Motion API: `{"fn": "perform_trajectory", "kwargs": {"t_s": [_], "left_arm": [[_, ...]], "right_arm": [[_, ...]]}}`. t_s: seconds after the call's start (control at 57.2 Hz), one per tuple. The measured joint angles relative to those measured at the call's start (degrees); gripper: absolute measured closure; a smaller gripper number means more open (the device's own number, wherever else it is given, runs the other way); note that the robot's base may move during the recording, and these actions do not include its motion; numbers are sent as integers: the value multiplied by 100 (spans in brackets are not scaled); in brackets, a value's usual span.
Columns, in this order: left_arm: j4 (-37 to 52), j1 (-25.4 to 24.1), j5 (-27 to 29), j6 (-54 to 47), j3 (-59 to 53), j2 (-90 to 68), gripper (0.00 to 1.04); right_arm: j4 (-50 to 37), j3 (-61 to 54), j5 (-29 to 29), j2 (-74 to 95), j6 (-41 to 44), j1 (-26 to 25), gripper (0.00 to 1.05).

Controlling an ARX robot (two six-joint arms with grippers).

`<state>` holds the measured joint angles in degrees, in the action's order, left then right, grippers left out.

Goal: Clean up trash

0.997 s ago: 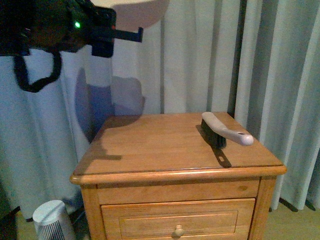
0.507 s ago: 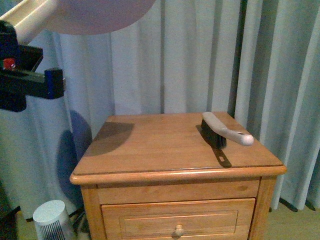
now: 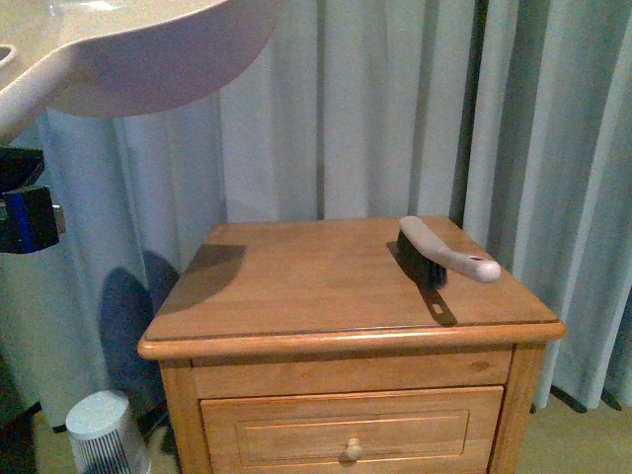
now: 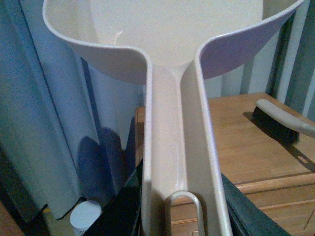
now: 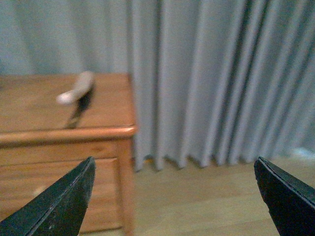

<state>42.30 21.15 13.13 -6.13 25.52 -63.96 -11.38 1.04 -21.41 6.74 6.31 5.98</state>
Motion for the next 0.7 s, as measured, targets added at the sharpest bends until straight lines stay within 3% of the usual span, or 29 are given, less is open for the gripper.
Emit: {"fn": "perform_trajectory", "kwargs": {"t_s": [0.052,0.105,0.297,0.385,0.7], "left_arm": [[0,0,0,2,0,4,78],[0,0,2,4,0,9,78],[0,0,-4,4,0,11,78],[0,0,-4,4,0,11,78],[0,0,-4,4,0,13,78]], "right_arm": [[-46,118,-415,522,-33,48,7],[-120,326,-439,1156,-146,44,7],[-186,2090,245,3650,-516,48,7],[542,3574,501,5182,-769,151,7],[2376,6815,549,8089,-1377,579,7]]}}
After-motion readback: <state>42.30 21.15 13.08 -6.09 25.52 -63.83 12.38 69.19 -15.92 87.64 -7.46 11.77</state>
